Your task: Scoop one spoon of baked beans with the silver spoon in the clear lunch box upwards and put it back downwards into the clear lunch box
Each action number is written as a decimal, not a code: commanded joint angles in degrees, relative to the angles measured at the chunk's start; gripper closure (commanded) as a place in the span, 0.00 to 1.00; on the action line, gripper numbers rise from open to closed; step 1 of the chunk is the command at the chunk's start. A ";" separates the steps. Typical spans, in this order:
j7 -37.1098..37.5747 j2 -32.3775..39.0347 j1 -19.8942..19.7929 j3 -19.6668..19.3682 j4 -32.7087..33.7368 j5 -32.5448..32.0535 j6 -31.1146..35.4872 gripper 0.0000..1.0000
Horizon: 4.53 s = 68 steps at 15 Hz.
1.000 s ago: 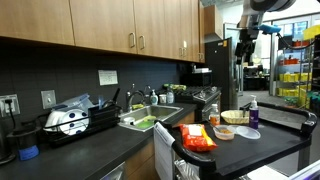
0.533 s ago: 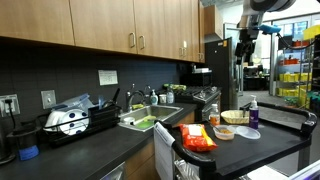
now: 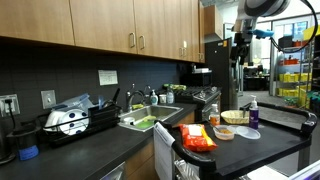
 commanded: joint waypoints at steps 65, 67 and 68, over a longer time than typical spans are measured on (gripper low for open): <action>4.44 59.78 1.37 1.78 8.14 -4.08 42.01 0.00; 4.49 60.54 1.41 1.74 8.86 -4.08 41.94 0.00; 4.63 60.70 1.46 1.70 9.05 -4.12 41.98 0.00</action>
